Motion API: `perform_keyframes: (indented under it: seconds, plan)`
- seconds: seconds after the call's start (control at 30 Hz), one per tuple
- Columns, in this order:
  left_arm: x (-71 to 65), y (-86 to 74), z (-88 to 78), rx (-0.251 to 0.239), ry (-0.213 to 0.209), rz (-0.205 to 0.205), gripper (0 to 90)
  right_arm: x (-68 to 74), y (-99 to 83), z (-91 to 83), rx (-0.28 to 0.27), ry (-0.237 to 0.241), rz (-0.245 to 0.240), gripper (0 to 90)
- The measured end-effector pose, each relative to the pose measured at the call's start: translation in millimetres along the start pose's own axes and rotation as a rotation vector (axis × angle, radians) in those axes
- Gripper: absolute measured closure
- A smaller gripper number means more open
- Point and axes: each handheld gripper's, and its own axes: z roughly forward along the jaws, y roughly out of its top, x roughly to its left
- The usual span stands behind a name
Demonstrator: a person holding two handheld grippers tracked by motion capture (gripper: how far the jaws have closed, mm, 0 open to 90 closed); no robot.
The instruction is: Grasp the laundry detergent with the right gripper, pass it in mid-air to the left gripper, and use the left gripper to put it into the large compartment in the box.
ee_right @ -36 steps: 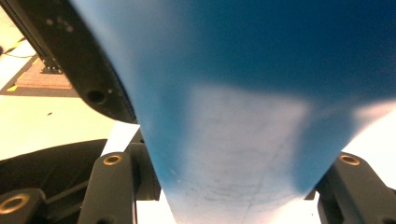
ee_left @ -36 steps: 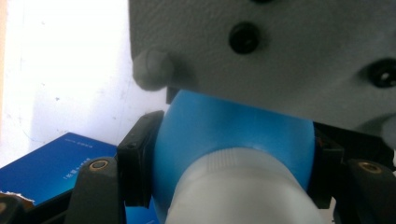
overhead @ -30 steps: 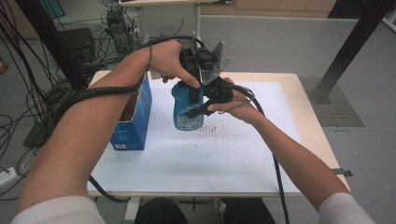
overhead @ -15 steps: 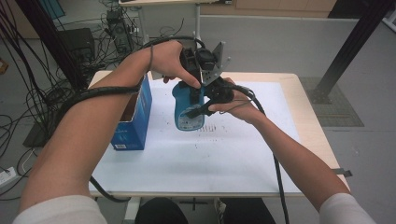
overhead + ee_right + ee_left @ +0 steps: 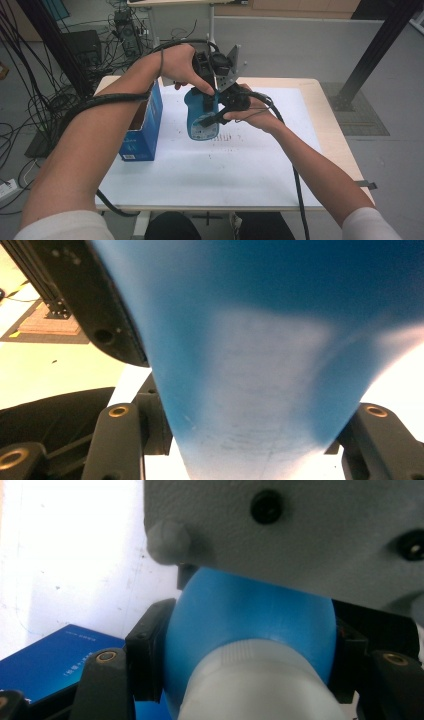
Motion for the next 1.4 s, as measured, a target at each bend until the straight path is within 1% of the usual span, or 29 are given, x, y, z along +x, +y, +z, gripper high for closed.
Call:
perform_keyframes:
  seconds: [0.23,0.7,0.83,0.9,0.93,1.23,1.3,1.37,1.4]
  plan:
    - [-0.7,-0.2,-0.3,-0.004,0.000,-0.001,36.0,0.3,-0.2,-0.1,-0.006,-0.001,-0.005,42.1]
    - [-2.2,-1.1,-0.8,-0.006,-0.001,-0.002,36.1,1.7,0.0,0.3,-0.007,0.003,0.002,41.7]
    - [-2.4,-1.2,-1.6,-0.007,-0.001,-0.004,36.1,1.8,-0.2,-0.1,-0.009,0.006,0.007,41.2]
    - [-2.7,-1.1,-1.9,-0.007,-0.002,-0.004,36.1,2.9,-0.2,-0.3,-0.015,0.018,0.021,41.0]
    - [-2.9,-0.9,-1.9,-0.007,-0.002,-0.004,36.2,2.2,-0.3,-0.2,-0.012,0.006,0.008,41.0]
    - [-3.4,-1.8,-5.5,-0.019,-0.006,-0.007,36.2,3.7,-0.6,1.1,-0.010,-0.003,-0.007,40.4]
    - [-3.2,-2.6,-5.8,-0.018,-0.006,-0.009,36.2,3.5,-1.2,-0.6,-0.023,-0.006,-0.015,38.8]
    - [-2.5,-3.6,-5.2,-0.014,-0.006,-0.012,36.2,4.1,-2.1,-5.7,-0.031,-0.028,-0.010,34.8]
    - [-2.1,-4.2,-4.4,-0.014,-0.005,-0.015,36.2,5.2,-2.6,-8.2,-0.028,-0.030,0.010,31.2]
